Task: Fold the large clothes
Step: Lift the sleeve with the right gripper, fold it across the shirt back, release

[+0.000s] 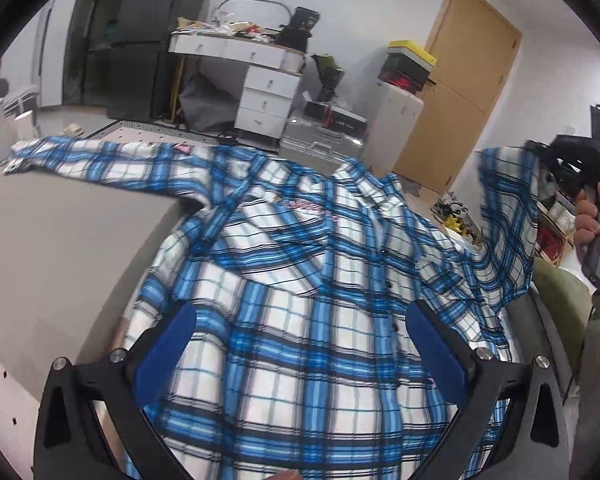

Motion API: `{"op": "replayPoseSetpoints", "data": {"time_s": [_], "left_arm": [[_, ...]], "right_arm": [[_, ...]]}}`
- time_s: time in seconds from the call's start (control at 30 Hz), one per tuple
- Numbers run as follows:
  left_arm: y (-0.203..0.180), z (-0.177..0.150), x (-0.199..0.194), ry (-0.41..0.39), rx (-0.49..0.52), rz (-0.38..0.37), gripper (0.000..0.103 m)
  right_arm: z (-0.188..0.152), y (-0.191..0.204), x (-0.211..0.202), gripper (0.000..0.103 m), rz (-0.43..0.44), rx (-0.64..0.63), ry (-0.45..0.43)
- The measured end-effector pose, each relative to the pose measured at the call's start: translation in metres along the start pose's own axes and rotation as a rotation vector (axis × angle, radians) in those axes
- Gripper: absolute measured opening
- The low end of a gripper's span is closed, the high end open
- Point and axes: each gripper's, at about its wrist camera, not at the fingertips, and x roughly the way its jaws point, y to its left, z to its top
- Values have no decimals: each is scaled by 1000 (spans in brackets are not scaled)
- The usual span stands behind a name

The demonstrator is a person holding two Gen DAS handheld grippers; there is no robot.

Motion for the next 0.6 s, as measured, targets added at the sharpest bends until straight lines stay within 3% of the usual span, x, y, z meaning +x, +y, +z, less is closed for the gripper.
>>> {"op": "replayPoseSetpoints", "data": {"time_s": [0.1, 0.13, 0.17, 0.2, 0.3, 0.43, 0.53, 0.6], "left_arm": [[18, -6, -6, -2, -27, 40, 102], [22, -8, -7, -3, -35, 53, 102], [25, -9, -8, -3, -42, 63, 102], [29, -10, -10, -4, -50, 72, 102], [37, -13, -9, -3, -73, 92, 102], [37, -11, 0, 9, -90, 89, 102], [27, -8, 7, 17, -84, 74, 102], [20, -8, 8, 18, -65, 64, 102]], "right_arm": [[-43, 47, 50, 13, 153, -32, 135], [-51, 53, 65, 27, 185, -37, 186], [-72, 66, 89, 62, 248, -48, 299], [-85, 68, 101, 68, 249, -46, 339], [-102, 54, 114, 66, 176, -35, 363], [-100, 4, 85, 68, 112, 30, 329], [-92, -13, 69, 68, 112, 53, 316], [-89, -18, 59, 68, 198, 76, 329]]}}
